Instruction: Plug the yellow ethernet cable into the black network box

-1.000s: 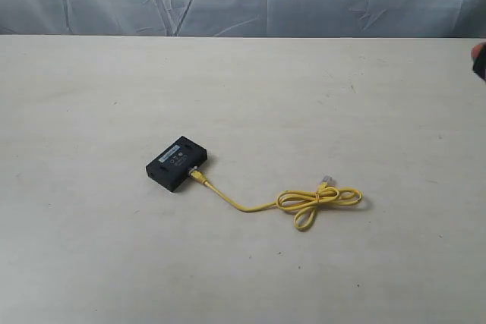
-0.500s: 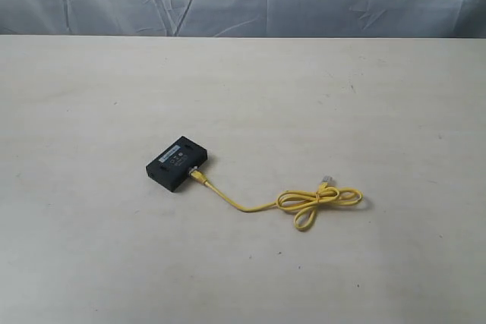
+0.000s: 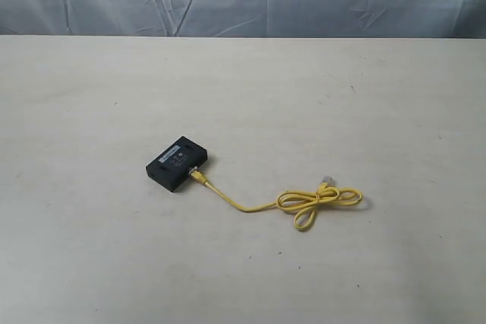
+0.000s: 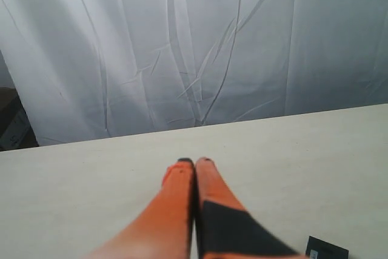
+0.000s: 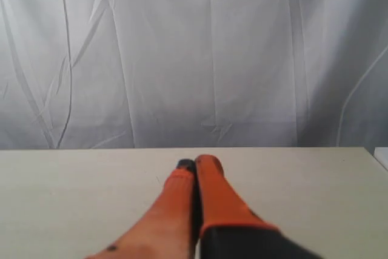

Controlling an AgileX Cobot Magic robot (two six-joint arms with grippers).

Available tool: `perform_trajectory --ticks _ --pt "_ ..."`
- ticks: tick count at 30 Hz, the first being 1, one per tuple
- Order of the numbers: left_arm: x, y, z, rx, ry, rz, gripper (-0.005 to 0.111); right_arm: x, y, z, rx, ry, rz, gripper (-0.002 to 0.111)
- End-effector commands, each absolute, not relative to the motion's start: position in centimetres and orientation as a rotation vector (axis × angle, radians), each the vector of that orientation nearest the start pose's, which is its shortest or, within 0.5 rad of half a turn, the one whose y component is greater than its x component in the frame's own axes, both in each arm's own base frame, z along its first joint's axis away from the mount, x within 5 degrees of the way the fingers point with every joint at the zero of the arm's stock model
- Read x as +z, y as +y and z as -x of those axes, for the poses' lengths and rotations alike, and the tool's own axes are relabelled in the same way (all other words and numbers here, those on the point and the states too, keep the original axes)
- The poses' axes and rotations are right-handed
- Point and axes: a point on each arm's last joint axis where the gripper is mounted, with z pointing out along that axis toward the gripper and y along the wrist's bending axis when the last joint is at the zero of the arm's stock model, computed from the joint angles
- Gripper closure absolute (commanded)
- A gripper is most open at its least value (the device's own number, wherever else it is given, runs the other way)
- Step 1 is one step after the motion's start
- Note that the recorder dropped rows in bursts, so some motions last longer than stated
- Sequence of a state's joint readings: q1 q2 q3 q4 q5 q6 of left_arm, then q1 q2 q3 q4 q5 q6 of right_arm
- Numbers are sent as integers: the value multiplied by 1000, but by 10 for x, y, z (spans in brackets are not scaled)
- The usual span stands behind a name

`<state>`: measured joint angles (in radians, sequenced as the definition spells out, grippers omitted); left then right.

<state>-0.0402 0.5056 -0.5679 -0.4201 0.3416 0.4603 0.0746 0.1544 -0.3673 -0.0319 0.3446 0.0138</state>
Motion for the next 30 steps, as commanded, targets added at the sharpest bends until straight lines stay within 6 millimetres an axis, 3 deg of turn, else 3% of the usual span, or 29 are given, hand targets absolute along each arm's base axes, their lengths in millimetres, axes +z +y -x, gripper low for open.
perform_trajectory --ticks 1,15,30 --pt "337 -17 -104 -112 1723 -178 107 272 3 -51 14 1657 82 108" --pt "337 -17 -104 -112 1723 -178 107 183 3 -53 29 1823 80 108" --pt "337 -17 -104 -112 1723 -178 107 182 3 -53 31 1824 79 108"
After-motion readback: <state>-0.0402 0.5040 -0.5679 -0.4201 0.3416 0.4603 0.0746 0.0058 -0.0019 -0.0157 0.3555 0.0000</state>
